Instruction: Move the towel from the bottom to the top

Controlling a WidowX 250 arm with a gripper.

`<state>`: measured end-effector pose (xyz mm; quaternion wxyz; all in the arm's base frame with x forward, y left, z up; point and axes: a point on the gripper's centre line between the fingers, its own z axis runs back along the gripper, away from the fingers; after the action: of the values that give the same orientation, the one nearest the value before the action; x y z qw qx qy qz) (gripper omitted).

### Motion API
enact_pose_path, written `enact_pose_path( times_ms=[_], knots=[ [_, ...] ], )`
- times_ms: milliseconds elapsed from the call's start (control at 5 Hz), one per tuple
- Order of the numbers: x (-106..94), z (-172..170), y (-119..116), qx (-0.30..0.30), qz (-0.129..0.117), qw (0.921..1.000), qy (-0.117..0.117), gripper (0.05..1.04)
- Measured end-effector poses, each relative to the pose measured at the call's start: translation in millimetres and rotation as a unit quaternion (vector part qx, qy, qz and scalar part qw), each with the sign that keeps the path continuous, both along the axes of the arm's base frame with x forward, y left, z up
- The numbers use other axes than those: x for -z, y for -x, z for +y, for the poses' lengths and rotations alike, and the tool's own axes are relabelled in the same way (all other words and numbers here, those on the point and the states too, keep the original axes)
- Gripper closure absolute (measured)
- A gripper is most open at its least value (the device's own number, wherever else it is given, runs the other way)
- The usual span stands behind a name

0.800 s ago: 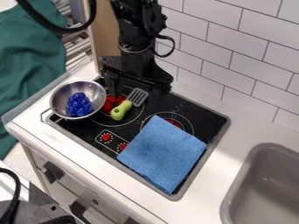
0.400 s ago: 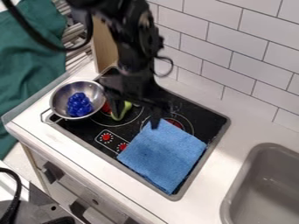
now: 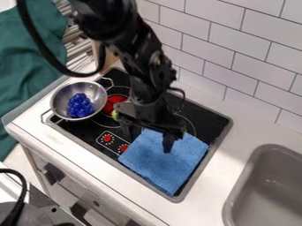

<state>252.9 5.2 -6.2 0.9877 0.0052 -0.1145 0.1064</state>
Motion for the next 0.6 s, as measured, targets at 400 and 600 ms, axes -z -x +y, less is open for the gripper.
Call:
enact_pose_path(
  times_ms=[400,600],
  knots=[
    [33.6,-8.4,-7.7,0.027,0.044,0.9986,0.001,0.079],
    [36.5,-13.1,-8.8,0.042,0.054,0.9976,-0.007,0.079]
  ],
)
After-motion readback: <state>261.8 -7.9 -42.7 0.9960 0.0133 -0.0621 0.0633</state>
